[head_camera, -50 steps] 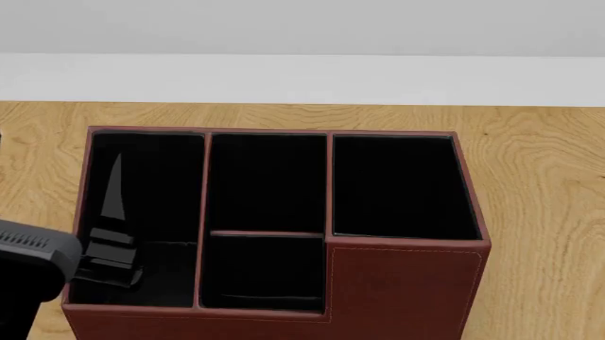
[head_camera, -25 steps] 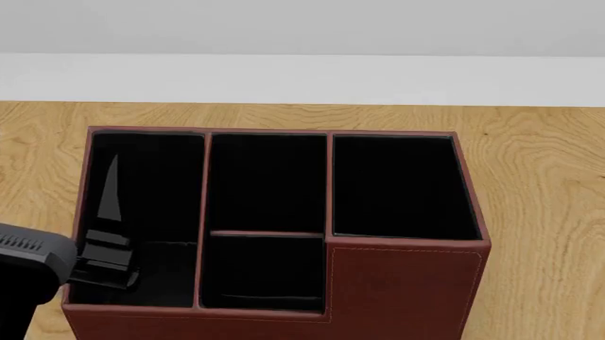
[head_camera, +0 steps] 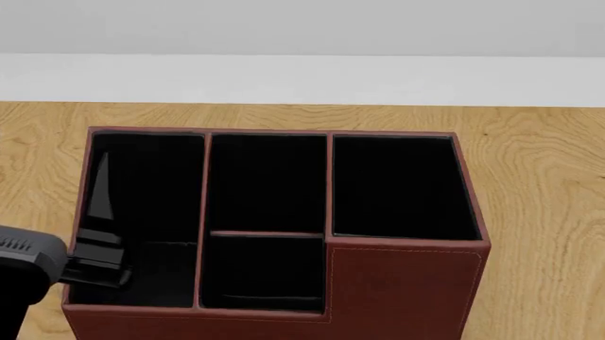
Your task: Pick up the white mug and place it to the right of the caddy.
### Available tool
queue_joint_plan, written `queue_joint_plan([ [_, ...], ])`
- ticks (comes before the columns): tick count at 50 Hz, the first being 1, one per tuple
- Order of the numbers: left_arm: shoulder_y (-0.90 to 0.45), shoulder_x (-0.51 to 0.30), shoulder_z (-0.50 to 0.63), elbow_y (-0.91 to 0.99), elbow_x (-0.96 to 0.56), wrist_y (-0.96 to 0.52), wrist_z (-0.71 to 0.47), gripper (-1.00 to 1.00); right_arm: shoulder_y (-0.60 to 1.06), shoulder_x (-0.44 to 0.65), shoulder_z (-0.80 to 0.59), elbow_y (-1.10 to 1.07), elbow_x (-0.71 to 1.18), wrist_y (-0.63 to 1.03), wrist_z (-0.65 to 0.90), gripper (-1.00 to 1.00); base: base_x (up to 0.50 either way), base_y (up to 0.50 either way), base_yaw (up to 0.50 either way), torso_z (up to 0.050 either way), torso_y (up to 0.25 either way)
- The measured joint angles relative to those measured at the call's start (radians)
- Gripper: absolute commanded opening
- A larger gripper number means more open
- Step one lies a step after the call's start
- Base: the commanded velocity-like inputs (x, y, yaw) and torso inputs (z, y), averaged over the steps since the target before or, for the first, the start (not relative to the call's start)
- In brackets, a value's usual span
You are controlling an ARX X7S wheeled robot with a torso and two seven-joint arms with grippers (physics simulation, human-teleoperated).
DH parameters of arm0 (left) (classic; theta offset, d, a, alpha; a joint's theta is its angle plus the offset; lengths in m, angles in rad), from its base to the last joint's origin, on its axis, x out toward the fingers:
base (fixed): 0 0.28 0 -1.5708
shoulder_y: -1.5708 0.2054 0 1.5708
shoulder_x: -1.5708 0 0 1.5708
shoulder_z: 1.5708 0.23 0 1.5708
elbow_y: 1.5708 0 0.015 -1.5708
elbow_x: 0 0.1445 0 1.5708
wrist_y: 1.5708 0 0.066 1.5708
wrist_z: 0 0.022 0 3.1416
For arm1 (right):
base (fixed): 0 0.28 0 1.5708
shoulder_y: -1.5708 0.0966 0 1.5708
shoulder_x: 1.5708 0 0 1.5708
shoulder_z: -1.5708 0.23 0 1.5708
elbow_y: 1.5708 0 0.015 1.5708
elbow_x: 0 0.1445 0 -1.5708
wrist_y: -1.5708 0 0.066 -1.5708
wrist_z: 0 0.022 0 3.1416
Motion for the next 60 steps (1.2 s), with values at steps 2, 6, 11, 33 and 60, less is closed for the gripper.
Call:
queue_joint_plan([
  [2,0.0,-0.001,-0.002,0.007,0.001,-0.005,-0.004,1.0,0.004,0.001,0.007,-0.007,0.006,0.005,0.008,-1.0,0.0,0.0,0.0,0.0,0.0],
  [6,0.001,-0.004,-0.009,0.022,0.002,-0.014,-0.013,1.0,0.013,0.002,0.02,-0.022,0.02,0.014,0.022,-1.0,0.0,0.0,0.0,0.0,0.0],
  [11,0.002,-0.008,-0.016,0.039,0.004,-0.024,-0.023,1.0,0.025,0.003,0.037,-0.04,0.04,0.026,0.038,-1.0,0.0,0.0,0.0,0.0,0.0],
  [33,0.013,-0.019,-0.039,0.094,0.013,-0.045,-0.062,1.0,0.067,0.015,0.11,-0.101,0.14,0.058,0.101,-1.0,0.0,0.0,0.0,0.0,0.0],
  [60,0.016,-0.031,-0.043,0.127,0.019,-0.066,-0.094,1.0,0.143,0.046,0.248,-0.171,0.366,0.067,0.229,-1.0,0.0,0.0,0.0,0.0,0.0],
])
